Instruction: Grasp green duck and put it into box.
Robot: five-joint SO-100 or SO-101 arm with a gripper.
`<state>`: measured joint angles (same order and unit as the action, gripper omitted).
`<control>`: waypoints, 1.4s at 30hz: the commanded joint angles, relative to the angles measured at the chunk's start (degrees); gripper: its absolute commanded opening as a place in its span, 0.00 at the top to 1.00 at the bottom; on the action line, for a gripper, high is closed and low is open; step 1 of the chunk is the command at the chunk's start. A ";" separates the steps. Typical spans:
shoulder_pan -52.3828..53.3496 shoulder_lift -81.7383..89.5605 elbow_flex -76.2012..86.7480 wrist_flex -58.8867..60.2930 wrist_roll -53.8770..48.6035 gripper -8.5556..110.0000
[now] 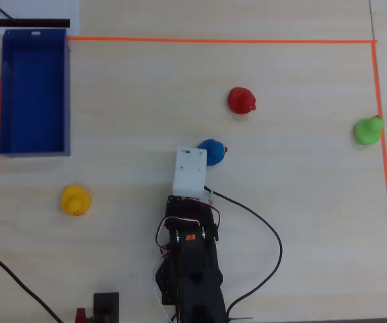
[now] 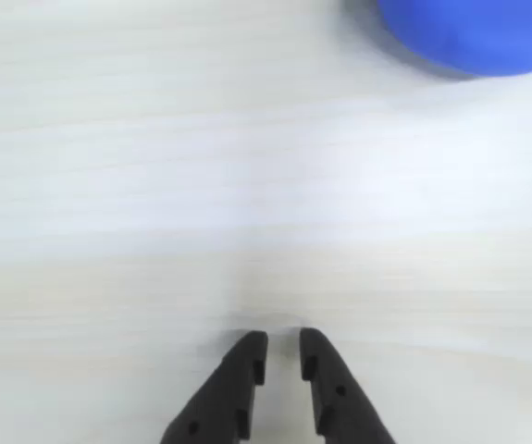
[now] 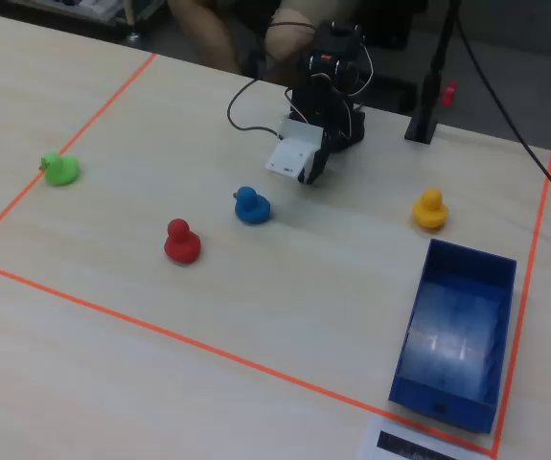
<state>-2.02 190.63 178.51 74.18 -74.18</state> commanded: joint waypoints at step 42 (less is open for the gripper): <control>63.19 -77.70 -83.23 -36.65 -8.00 0.59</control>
<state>59.06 118.21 101.78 42.80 -82.18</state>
